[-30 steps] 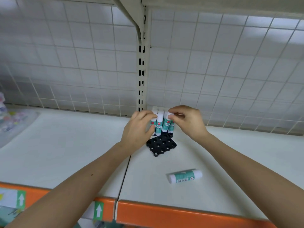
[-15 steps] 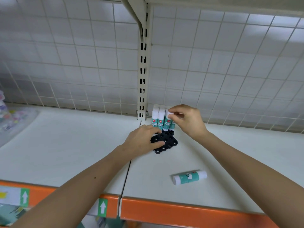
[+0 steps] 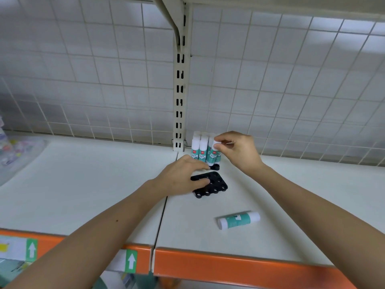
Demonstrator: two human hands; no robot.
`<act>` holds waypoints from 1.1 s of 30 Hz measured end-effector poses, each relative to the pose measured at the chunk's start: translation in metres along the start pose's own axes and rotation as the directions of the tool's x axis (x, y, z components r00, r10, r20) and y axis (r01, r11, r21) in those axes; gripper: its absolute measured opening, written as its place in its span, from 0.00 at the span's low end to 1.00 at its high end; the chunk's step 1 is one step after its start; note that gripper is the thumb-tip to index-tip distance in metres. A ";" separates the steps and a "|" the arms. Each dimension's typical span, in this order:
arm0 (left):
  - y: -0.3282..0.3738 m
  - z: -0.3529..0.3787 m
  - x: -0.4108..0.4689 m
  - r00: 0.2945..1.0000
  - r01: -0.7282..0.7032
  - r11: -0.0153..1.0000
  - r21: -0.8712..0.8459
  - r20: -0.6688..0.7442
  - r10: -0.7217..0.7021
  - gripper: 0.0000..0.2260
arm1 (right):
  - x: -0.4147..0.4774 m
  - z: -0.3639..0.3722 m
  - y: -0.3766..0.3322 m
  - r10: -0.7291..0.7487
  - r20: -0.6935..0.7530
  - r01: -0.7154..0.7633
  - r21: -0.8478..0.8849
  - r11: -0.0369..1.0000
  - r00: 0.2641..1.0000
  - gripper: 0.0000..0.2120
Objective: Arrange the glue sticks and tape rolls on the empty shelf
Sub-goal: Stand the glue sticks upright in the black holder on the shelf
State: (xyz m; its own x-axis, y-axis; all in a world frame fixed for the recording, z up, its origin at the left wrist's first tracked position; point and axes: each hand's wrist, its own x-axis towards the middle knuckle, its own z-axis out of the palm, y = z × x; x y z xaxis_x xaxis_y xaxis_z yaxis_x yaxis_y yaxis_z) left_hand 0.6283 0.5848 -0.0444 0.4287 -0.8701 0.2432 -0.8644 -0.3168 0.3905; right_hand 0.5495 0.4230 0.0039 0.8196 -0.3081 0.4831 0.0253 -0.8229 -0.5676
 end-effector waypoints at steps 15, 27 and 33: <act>-0.007 -0.005 0.003 0.928 0.002 0.988 0.151 -0.369 0.054 0.26 | 0.006 0.017 0.013 -0.252 -0.005 0.246 -0.196 0.949 0.968 0.06; 0.009 -0.002 0.006 0.860 -0.151 0.982 0.114 -0.475 0.187 0.15 | -0.010 -0.016 0.005 0.043 0.220 -0.062 0.079 0.995 0.975 0.14; 0.034 0.005 0.002 0.976 -0.155 0.988 0.020 -0.153 0.156 0.20 | -0.049 -0.050 0.014 0.245 0.574 -0.207 -0.131 0.969 0.781 0.08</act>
State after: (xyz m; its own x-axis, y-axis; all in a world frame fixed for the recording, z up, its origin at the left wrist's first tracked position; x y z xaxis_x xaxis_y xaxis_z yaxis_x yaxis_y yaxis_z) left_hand 0.5982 0.5699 -0.0352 0.3239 -0.8408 0.4338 -0.9253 -0.1859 0.3305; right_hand 0.4810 0.4024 0.0053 0.9752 -0.1678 -0.1446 -0.2205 -0.7966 -0.5629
